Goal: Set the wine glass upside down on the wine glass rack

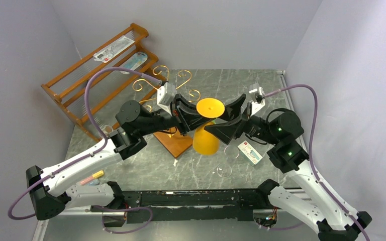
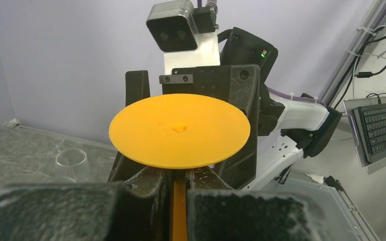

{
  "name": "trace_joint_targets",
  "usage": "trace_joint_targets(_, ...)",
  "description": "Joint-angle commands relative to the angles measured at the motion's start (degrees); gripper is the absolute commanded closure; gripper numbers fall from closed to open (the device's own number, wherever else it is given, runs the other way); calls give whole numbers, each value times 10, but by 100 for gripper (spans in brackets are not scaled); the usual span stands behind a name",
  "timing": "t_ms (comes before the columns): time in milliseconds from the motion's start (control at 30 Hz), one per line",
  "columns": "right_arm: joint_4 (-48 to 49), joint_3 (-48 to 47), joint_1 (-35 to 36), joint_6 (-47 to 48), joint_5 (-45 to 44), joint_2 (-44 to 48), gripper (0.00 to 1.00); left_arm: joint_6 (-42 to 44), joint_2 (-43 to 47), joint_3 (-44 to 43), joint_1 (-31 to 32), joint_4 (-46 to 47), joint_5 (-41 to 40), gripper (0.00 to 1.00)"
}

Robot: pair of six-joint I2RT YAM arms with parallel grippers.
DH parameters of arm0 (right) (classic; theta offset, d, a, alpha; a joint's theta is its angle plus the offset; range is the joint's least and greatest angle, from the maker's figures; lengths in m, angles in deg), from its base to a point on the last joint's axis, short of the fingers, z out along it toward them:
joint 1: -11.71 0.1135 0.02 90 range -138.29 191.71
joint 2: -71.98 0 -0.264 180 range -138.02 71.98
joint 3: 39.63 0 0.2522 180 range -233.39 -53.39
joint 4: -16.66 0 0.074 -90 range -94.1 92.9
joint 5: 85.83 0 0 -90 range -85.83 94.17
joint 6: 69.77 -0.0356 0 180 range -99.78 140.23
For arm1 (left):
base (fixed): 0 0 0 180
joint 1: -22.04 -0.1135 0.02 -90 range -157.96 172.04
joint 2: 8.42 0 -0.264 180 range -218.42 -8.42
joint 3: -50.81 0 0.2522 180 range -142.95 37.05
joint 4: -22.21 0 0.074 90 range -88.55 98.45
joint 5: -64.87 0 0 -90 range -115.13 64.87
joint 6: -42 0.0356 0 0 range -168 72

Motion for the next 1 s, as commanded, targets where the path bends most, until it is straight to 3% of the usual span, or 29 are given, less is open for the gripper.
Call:
trace_joint_targets(0,46,19,4,-32,23,-6,21,-4,10,14,1,24,21,95)
trace_joint_targets(300,85,32,4,-59,48,-29,55,-11,8,33,2,79,70,95)
trace_joint_targets(567,97,36,4,-67,49,-42,100,-29,21,59,1,136,86,95)
trace_joint_targets(700,103,41,4,-70,35,-34,100,-33,28,66,1,145,80,93)
trace_joint_targets(967,122,50,4,-63,49,-25,100,-78,32,78,1,176,41,74)
